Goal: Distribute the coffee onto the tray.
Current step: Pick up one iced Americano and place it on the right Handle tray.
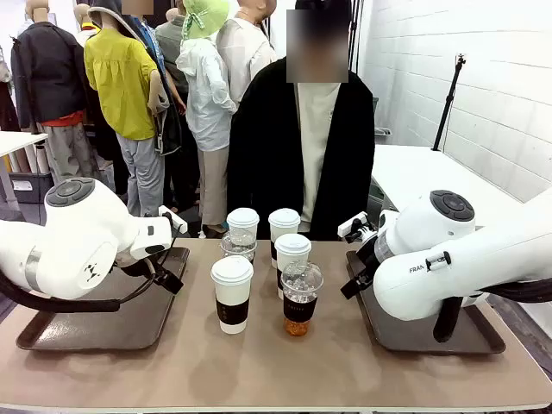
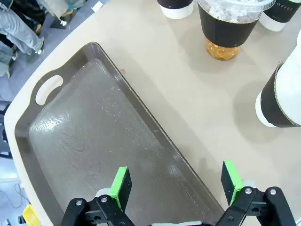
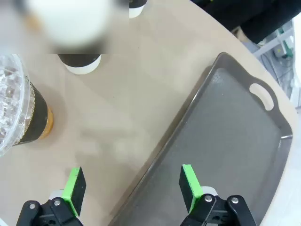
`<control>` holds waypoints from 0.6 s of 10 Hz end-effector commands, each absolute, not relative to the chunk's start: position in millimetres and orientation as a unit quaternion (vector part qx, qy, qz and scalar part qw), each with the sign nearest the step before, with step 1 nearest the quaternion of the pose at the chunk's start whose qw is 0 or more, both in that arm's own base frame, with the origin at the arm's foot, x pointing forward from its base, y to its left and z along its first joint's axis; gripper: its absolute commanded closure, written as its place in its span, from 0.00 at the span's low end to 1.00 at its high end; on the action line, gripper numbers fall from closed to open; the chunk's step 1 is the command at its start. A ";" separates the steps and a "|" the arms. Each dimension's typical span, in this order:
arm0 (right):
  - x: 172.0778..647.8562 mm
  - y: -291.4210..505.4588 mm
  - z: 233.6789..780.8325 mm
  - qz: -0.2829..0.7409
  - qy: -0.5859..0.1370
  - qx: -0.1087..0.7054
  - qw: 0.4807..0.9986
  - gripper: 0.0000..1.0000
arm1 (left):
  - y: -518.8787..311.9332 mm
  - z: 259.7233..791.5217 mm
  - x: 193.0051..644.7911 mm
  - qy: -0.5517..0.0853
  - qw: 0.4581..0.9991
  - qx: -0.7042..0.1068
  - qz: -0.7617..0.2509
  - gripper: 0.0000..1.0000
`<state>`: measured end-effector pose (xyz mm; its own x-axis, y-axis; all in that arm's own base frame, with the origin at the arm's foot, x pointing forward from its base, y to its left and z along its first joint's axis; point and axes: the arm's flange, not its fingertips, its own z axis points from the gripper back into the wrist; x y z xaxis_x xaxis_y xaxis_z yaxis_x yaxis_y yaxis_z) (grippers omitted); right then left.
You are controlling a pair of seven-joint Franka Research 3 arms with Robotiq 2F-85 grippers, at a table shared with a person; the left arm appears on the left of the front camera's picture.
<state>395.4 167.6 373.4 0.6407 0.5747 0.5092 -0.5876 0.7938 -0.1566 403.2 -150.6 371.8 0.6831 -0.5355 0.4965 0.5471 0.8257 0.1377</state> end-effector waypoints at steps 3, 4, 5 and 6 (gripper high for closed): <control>395.4 167.7 373.4 0.321 -0.277 0.012 0.906 0.00 | -150.7 371.8 403.1 -0.267 0.917 -0.011 -0.295 0.00; 395.4 167.7 373.4 0.321 -0.277 0.012 0.906 0.00 | -150.7 371.8 403.1 -0.267 0.917 -0.011 -0.295 0.00; 395.4 167.7 373.4 0.321 -0.277 0.012 0.906 0.00 | -150.7 371.8 403.1 -0.267 0.917 -0.011 -0.295 0.00; 395.4 167.7 373.4 0.321 -0.277 0.012 0.906 0.00 | -150.7 371.8 403.1 -0.267 0.917 -0.011 -0.295 0.00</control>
